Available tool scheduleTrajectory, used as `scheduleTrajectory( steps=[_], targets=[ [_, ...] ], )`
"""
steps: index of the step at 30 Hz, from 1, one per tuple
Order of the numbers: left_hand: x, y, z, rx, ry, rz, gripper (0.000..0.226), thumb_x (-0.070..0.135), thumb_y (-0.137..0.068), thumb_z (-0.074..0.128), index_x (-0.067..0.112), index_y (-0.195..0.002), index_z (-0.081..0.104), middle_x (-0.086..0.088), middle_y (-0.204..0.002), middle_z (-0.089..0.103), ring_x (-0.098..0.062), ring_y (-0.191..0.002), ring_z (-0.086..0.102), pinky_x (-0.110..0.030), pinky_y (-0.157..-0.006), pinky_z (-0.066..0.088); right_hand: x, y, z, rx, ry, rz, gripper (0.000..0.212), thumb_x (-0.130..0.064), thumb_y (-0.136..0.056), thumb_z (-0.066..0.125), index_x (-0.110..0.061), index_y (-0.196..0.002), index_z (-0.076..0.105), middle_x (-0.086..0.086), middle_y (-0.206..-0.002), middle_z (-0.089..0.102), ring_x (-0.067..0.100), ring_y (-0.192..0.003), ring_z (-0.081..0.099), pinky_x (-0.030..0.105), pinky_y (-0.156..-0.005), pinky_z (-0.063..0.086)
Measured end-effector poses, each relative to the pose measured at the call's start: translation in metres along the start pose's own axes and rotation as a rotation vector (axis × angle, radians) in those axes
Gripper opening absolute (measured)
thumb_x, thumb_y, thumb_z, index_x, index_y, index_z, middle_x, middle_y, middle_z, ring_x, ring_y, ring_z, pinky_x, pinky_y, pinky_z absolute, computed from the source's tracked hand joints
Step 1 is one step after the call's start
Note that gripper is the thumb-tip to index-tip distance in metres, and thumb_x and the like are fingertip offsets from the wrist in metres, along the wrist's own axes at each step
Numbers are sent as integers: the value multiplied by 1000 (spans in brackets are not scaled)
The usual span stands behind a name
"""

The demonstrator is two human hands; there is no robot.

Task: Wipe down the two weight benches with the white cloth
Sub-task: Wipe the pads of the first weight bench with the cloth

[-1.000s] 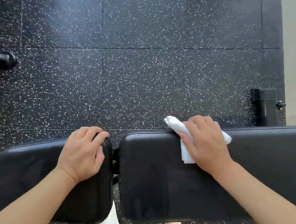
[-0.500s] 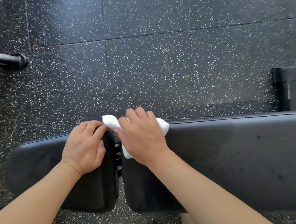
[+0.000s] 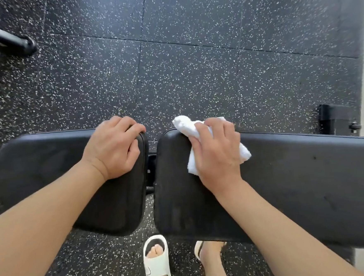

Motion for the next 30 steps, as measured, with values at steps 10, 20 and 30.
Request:
scheduleTrajectory(
  steps=[10, 20, 30],
  targets=[
    [-8, 16, -3, 77, -122, -155, 43, 34, -100, 35, 11, -122, 64, -11, -114, 64, -37, -100, 56, -49, -82, 42, -107, 17, 29, -141, 126, -255, 13, -26, -94, 68, -12, -95, 70, 5, -113, 67, 36, -118, 60, 43, -75, 47],
    [60, 95, 12, 98, 182, -243, 56, 2, -89, 57, 10, -145, 57, -11, -163, 42, -36, -159, 26, -60, -128, 20, -93, 167, 1, -233, -52, -524, 23, -20, -95, 69, -16, -118, 71, 3, -124, 60, 28, -107, 51, 44, -72, 50],
    [81, 137, 10, 355, 530, -400, 51, -15, -81, 55, 7, -126, 67, -9, -137, 58, -31, -133, 48, -31, -120, 31, -61, 37, -3, 12, -8, -181, 27, -26, -100, 60, -14, -122, 71, 10, -127, 63, 39, -112, 54, 50, -83, 46]
  ],
)
Point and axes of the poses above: each hand's wrist, its own y-axis away from the middle knuckle, its own z-axis out of the palm, x = y × z, the point moved 9 cm from there along -y, towards the middle knuckle
